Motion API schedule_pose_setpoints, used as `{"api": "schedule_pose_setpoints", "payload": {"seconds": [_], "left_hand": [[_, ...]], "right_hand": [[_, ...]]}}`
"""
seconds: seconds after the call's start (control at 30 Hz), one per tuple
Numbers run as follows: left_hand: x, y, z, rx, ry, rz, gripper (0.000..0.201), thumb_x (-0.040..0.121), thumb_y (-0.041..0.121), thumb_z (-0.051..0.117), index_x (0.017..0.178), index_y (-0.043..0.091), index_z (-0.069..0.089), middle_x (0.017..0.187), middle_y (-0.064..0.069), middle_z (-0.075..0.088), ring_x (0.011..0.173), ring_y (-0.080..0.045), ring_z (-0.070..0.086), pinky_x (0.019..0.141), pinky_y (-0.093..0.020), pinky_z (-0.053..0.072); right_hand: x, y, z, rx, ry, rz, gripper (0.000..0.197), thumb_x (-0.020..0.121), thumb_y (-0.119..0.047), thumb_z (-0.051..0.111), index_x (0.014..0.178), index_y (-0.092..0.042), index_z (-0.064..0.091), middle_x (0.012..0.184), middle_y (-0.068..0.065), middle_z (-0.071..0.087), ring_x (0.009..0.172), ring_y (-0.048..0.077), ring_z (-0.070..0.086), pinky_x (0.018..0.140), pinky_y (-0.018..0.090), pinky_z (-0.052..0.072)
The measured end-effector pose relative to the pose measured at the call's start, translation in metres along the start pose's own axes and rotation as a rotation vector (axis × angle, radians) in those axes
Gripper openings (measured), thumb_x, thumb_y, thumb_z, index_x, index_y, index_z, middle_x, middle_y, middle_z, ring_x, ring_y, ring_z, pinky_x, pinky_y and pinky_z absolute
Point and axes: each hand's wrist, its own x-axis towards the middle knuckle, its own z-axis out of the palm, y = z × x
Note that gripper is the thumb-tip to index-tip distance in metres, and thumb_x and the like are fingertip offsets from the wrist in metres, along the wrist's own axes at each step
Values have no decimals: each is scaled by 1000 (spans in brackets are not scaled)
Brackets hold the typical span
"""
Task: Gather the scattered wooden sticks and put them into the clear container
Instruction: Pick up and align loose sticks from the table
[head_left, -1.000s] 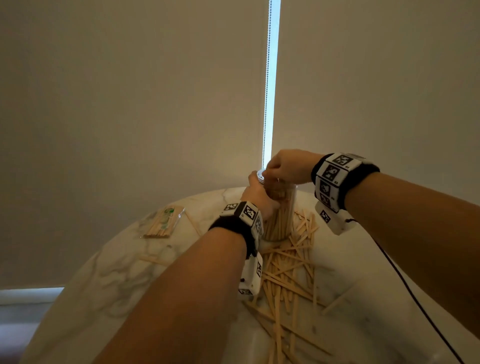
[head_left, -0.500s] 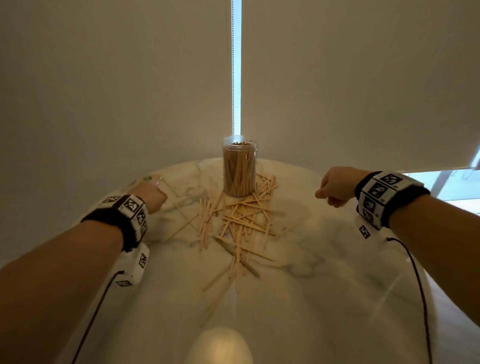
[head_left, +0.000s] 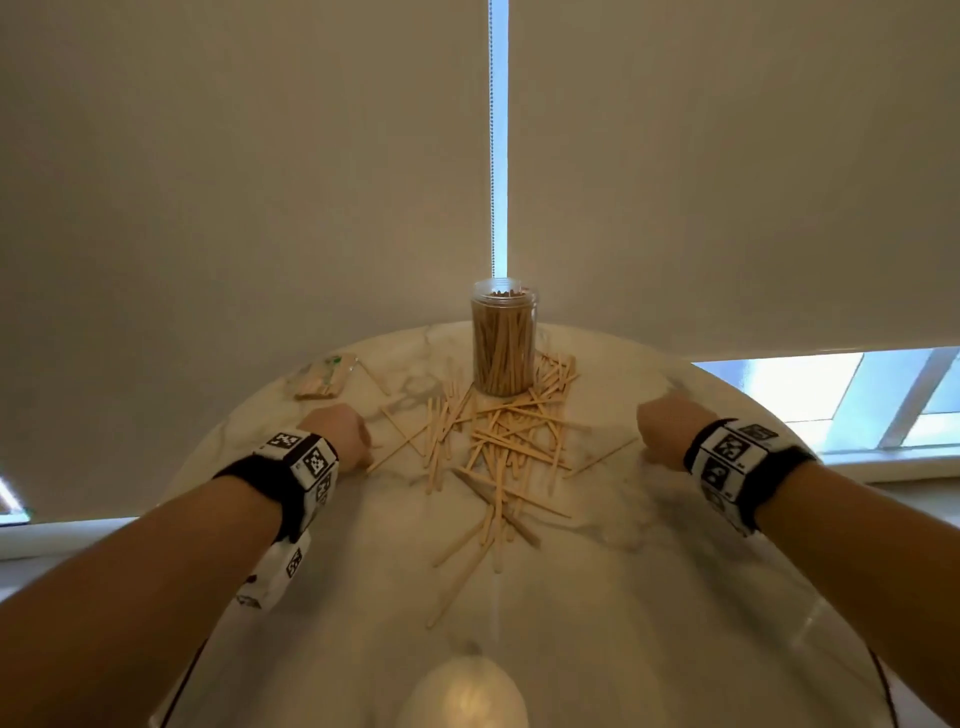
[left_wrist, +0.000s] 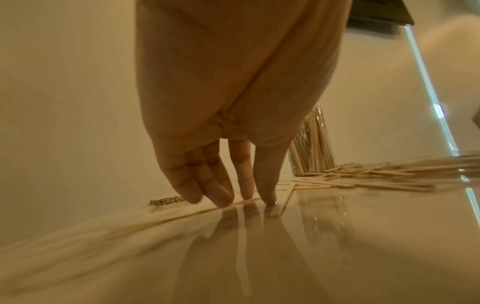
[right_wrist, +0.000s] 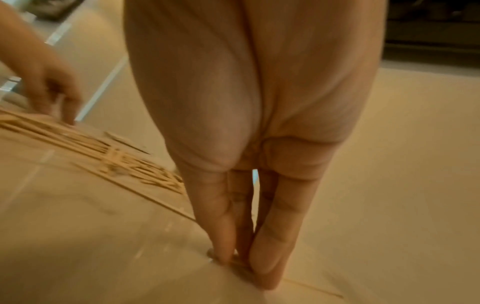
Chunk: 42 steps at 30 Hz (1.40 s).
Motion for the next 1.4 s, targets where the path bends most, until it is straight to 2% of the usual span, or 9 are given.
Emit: {"api": "schedule_pose_setpoints", "payload": {"seconds": [0.33,0.57,0.63,0.8,0.93,1.07,1.2,1.3,1.4], "left_hand": [[-8,12,-2,48,-30,-37,20,88,23,66,102,10,72,102,-7,72,96,-24,67,84,-32,56],[-24,61,-3,-642,-263,82,18,98,11,55,99,-1,68,91,-14,73,83,-27,70,86,-41,59],[-29,74,0,-625,-288,152,17,95,12,60,108,2,67,105,-17,72,96,-30,70,92,-46,56],[-31,90,14,-680,-289,161,58,89,25,70,138,5,46,121,-16,65,106,-28,67,95,-45,54],[-33,93,14,-302,-146,142,84,83,57,69,142,4,42,141,-17,51,124,-29,53,103,-37,45],[-44,108,15,10,-124,121,90,77,75,58,127,1,51,130,-19,54,117,-32,52,94,-37,46],[-46,122,16,77,-123,147,67,84,62,63,121,7,56,124,-14,55,115,-29,53,84,-31,42],[-43,125,14,25,-148,185,43,84,48,72,98,7,64,101,-11,64,92,-26,61,71,-29,46],[-47,124,8,124,-177,161,39,86,40,71,105,7,64,105,-11,64,97,-26,61,75,-32,51]], "right_hand": [[-17,-77,-4,53,82,-281,24,99,-10,45,110,-2,66,112,13,66,103,30,65,83,33,51],[-24,-100,-4,201,89,-441,25,93,-17,48,88,-5,69,86,11,68,79,28,62,71,35,53],[-26,-102,-9,207,88,-449,25,94,-17,47,83,-5,66,81,10,65,75,26,59,68,34,49],[-37,-119,-19,92,33,-527,23,99,-17,50,112,-5,65,96,8,64,85,23,58,82,32,52],[-41,-111,-23,69,-56,-552,28,101,-19,45,108,-7,69,99,9,69,89,27,63,78,33,52],[-53,-102,-28,100,-135,-599,29,104,-16,37,114,-8,63,106,8,65,89,22,57,75,28,44],[-60,-99,-25,263,-194,-616,31,98,-18,41,120,-18,63,114,3,65,103,23,59,93,33,48],[-60,-98,-19,283,-162,-605,29,98,-32,43,113,-22,66,108,0,67,99,22,62,91,36,51],[-59,-99,-13,294,-132,-586,28,92,-41,50,101,-24,69,99,-1,68,90,21,62,86,39,53]]}}
